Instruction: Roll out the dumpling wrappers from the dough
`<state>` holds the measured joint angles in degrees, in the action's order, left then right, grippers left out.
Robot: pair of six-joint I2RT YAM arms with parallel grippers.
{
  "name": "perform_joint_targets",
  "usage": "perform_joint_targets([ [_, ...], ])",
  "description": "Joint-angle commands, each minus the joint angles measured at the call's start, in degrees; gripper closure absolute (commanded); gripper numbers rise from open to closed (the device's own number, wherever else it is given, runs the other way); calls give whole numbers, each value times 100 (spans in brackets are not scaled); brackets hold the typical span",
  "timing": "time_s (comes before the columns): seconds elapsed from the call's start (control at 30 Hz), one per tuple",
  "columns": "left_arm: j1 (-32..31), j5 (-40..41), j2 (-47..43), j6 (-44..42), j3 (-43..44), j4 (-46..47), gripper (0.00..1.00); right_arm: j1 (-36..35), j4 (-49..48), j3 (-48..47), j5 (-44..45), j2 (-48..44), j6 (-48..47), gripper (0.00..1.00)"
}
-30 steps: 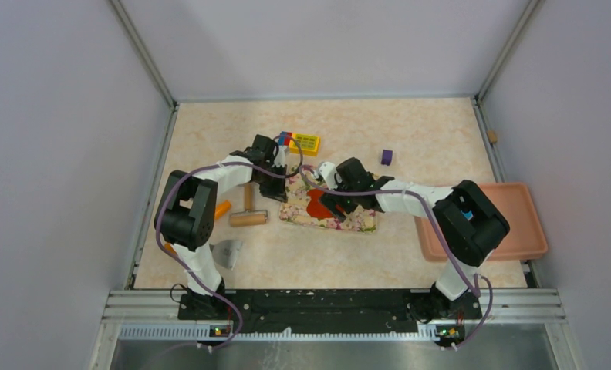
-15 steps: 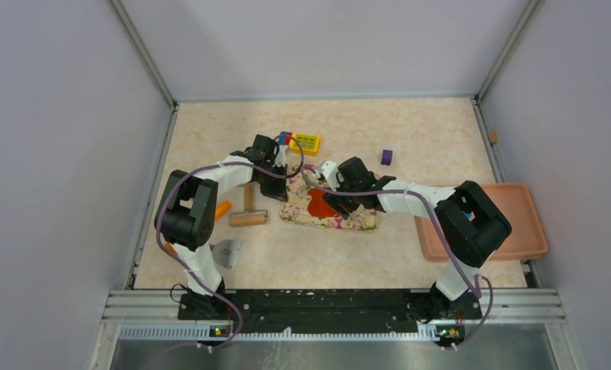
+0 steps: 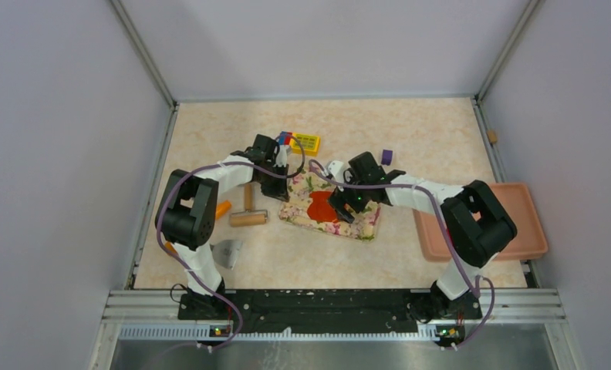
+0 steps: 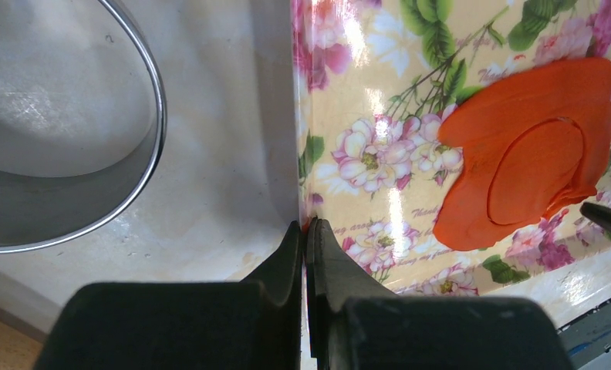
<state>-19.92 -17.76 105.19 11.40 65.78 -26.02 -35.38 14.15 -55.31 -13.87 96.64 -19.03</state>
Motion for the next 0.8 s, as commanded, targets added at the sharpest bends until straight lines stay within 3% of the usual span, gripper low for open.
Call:
perform_joint_targets([
  [0.0, 25, 110, 46, -279, 86, -109, 100, -12, 239, -66, -652, -314, -77, 15],
  [0.23, 25, 65, 46, -249, 90, -97, 100, -33, 191, -46, -458, -199, -164, 9],
  [0.77, 26, 71, 56, -251, 127, -105, 100, -585, -273, 190, 763, 35, 188, 8],
])
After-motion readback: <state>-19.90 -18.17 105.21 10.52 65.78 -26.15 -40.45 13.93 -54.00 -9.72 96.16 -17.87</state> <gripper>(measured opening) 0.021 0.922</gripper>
